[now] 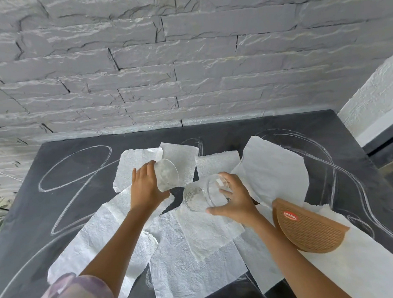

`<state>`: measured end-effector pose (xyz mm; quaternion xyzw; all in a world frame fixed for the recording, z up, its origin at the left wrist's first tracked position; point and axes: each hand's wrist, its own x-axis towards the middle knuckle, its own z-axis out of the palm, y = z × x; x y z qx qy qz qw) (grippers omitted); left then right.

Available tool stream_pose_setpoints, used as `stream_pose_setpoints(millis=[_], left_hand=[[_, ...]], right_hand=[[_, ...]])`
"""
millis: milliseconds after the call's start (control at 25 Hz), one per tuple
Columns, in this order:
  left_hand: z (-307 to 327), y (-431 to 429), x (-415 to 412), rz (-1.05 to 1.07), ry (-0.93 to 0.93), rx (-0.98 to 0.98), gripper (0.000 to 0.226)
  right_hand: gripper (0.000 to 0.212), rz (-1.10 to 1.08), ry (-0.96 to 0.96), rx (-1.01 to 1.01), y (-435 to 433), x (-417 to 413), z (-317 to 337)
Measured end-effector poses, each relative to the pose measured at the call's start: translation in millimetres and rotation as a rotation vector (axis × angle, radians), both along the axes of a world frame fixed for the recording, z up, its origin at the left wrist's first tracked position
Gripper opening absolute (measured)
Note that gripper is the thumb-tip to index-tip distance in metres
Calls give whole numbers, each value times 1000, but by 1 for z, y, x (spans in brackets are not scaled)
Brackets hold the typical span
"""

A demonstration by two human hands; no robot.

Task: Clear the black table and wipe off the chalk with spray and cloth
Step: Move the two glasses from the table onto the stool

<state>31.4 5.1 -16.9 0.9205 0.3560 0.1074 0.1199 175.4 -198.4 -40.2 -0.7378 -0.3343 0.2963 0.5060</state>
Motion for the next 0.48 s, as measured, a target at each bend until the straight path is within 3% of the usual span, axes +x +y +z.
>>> stream_pose_setpoints(millis=[320, 480], left_hand=[[39, -35, -56, 389, -599, -240, 85], [62, -56, -108, 444, -734, -275, 83]], right_hand=[[85, -84, -42, 224, 22, -33, 42], [88, -59, -148, 277, 32, -77, 70]])
